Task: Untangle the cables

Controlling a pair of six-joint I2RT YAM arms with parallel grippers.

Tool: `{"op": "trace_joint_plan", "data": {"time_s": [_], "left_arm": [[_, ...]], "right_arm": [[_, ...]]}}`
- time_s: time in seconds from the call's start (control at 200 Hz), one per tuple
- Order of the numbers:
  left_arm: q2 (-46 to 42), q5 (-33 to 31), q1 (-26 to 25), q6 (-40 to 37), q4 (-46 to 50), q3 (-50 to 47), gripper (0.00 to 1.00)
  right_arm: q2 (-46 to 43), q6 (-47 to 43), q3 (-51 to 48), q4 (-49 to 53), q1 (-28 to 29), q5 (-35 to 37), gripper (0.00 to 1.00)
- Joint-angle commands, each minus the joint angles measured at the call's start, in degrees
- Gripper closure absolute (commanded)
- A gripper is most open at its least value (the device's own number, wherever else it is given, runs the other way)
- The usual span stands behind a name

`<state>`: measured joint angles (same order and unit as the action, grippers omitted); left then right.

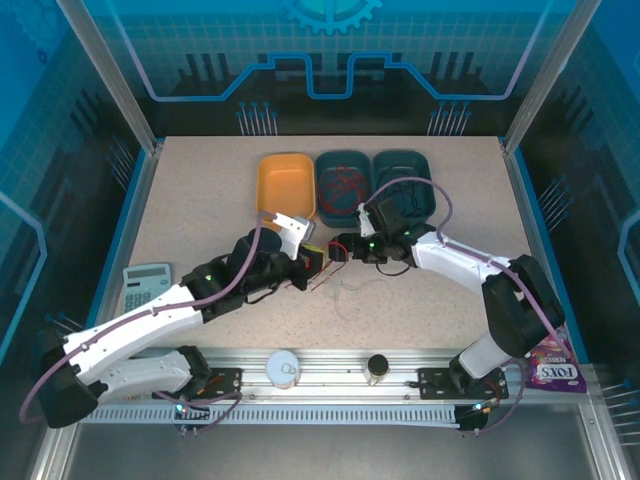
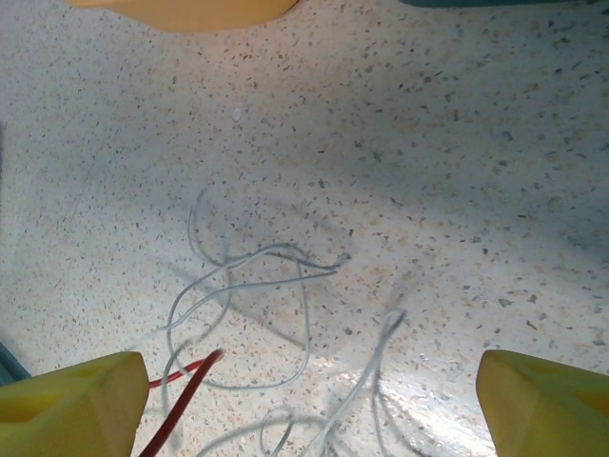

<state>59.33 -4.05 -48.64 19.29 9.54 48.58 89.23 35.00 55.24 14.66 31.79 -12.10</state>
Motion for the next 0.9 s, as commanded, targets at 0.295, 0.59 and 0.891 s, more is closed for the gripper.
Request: {"op": "trace_joint_plan", "data": {"time_s": [0.295,0.59,0.891], "left_arm": [[-4.0,-2.1,6.7,6.0,-11.0,-5.1,1.0],[-3.4,4.8,10.5,7.8,-13.1,-6.1,1.0],[-2.7,12.8,12.3,8.8,-17.2,-4.9,1.0]], "right_arm": [[-11.3,-1.0,-4.2,1.7,-3.1,3.9,0.12],[-22.8,-4.8,-9.4,-4.1,-3.3,2.8,0.28],[-23.3,-11.3,-9.5,-10.2,5.5,3.7,0.34]]}}
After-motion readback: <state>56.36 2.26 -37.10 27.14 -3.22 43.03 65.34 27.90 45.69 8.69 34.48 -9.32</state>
